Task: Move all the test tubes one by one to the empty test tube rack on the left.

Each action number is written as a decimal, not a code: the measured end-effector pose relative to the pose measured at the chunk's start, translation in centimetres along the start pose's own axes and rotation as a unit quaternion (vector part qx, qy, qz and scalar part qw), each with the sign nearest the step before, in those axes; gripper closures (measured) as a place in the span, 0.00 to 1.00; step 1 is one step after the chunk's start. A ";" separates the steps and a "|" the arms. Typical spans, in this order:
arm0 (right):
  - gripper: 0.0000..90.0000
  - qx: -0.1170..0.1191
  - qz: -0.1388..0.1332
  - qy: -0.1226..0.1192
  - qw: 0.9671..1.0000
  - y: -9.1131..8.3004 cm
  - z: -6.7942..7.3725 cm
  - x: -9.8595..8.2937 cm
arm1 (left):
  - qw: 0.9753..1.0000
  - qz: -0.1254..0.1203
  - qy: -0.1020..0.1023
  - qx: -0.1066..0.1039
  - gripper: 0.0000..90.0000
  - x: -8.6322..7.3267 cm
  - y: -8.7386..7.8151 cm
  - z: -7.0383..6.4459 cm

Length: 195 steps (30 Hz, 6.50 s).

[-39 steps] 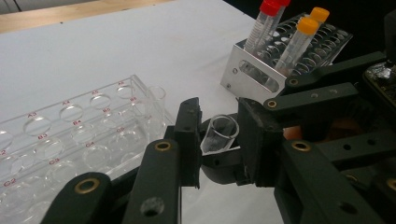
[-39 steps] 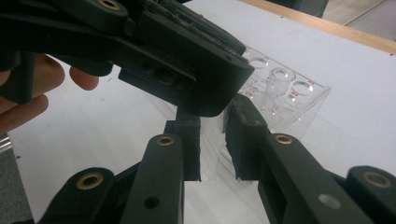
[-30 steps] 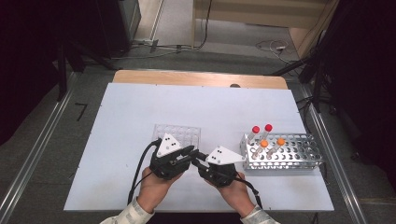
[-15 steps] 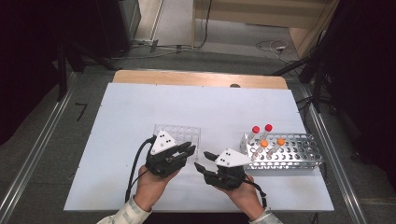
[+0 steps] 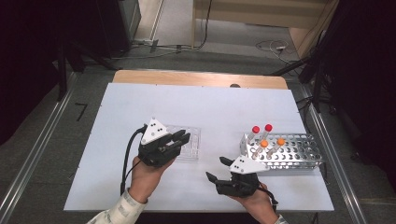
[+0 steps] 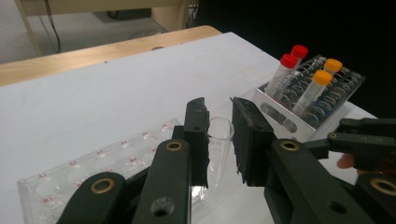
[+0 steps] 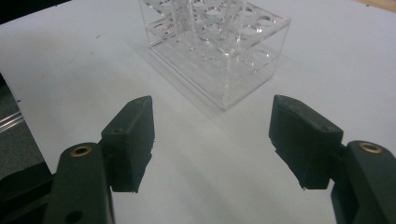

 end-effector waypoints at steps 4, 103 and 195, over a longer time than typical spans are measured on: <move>0.32 -0.002 0.003 0.002 1.000 -0.1 -0.3 -0.3 | 1.000 -0.002 0.002 0.010 0.85 0.6 0.0 0.7; 0.45 -0.159 -0.078 0.101 0.979 -6.2 -12.8 -0.5 | 0.995 0.042 -0.039 0.085 0.16 -4.7 1.7 3.4; 0.79 0.010 -0.036 -0.011 0.999 4.3 3.5 4.1 | 0.999 0.023 -0.005 -0.045 0.77 -3.6 1.7 -3.3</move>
Point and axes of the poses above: each handheld gripper's, and its own axes: y roughly forward along the jaws, x roughly out of its top, z roughly to its left, the point moved 9 cm from there along y, roughly forward along the jaws, and after that the axes turned 12 degrees about y, right-handed, at the moved point
